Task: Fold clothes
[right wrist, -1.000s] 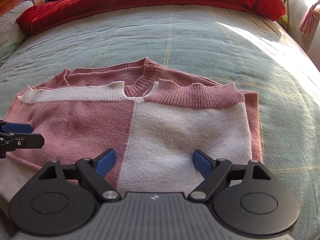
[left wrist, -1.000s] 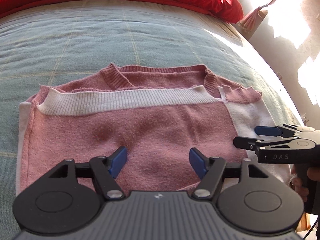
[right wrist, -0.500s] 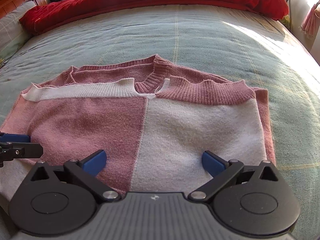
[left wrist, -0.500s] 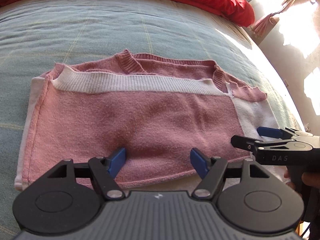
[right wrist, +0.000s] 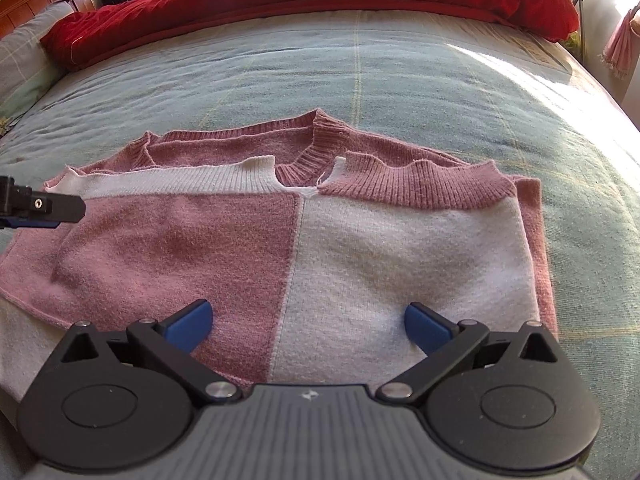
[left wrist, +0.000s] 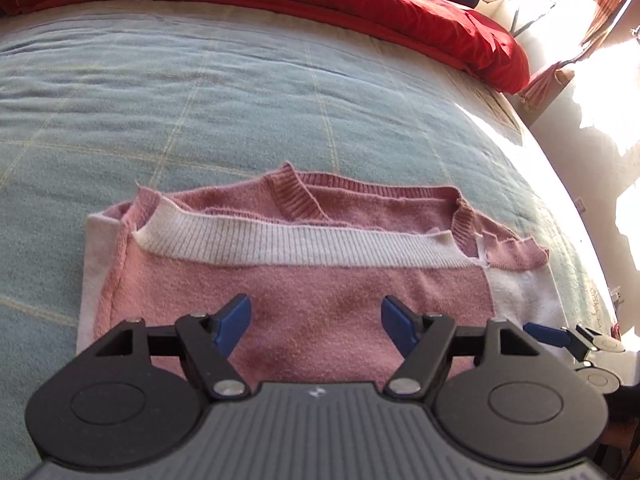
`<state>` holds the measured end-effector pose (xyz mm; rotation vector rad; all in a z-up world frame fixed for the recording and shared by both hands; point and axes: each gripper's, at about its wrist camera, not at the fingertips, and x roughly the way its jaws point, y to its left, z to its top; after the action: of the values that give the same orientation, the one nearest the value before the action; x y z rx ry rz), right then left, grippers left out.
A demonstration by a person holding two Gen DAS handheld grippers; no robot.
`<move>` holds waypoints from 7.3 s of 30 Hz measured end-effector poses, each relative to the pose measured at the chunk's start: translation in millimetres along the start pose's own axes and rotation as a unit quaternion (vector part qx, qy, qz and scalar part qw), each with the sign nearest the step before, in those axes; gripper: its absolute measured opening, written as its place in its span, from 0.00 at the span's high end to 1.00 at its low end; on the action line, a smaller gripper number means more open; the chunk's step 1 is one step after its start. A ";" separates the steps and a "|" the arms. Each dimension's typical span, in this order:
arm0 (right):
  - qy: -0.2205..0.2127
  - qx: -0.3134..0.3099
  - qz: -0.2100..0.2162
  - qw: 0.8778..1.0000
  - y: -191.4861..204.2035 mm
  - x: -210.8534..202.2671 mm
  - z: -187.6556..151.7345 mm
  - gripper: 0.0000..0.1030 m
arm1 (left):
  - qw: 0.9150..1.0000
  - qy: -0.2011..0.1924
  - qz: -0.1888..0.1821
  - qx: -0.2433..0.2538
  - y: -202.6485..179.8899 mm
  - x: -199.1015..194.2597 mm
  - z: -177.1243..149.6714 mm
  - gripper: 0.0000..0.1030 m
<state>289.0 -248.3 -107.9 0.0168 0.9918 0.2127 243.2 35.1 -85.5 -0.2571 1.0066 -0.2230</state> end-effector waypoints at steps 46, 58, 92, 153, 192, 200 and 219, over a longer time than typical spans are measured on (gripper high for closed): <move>-0.015 0.062 0.050 0.997 -23.1 69.9 102.2 0.00 | 0.999 0.013 0.042 0.027 18.3 -20.3 1.4 0.26; -0.042 0.050 0.053 0.996 -24.1 -52.6 69.0 0.00 | 0.998 0.034 0.026 0.044 10.0 -74.5 -39.4 0.26; 0.089 0.193 0.098 0.972 -85.2 -52.4 -48.2 0.00 | 0.992 0.125 0.004 -0.016 37.9 -80.6 -94.5 0.21; -0.048 -0.644 0.076 0.760 288.0 -25.8 -72.5 0.01 | 0.966 0.119 -0.088 -0.211 148.9 -96.9 -102.9 0.58; -0.064 -0.556 0.016 0.829 286.7 -34.0 -72.6 0.90 | 0.956 0.088 -0.143 -0.240 172.2 -91.7 -83.0 0.46; -0.062 -0.529 0.027 0.846 279.8 -42.1 -59.1 0.90 | 0.953 0.085 -0.139 -0.255 185.8 -39.1 -44.1 0.46; -0.042 -0.471 0.062 0.879 269.0 -44.8 -59.3 0.90 | 0.954 0.115 -0.202 -0.189 182.5 40.6 4.8 0.48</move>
<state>170.2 1.8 -73.5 -0.7994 0.7162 0.7910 280.4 196.3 -172.8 -0.8062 1.2204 -0.4395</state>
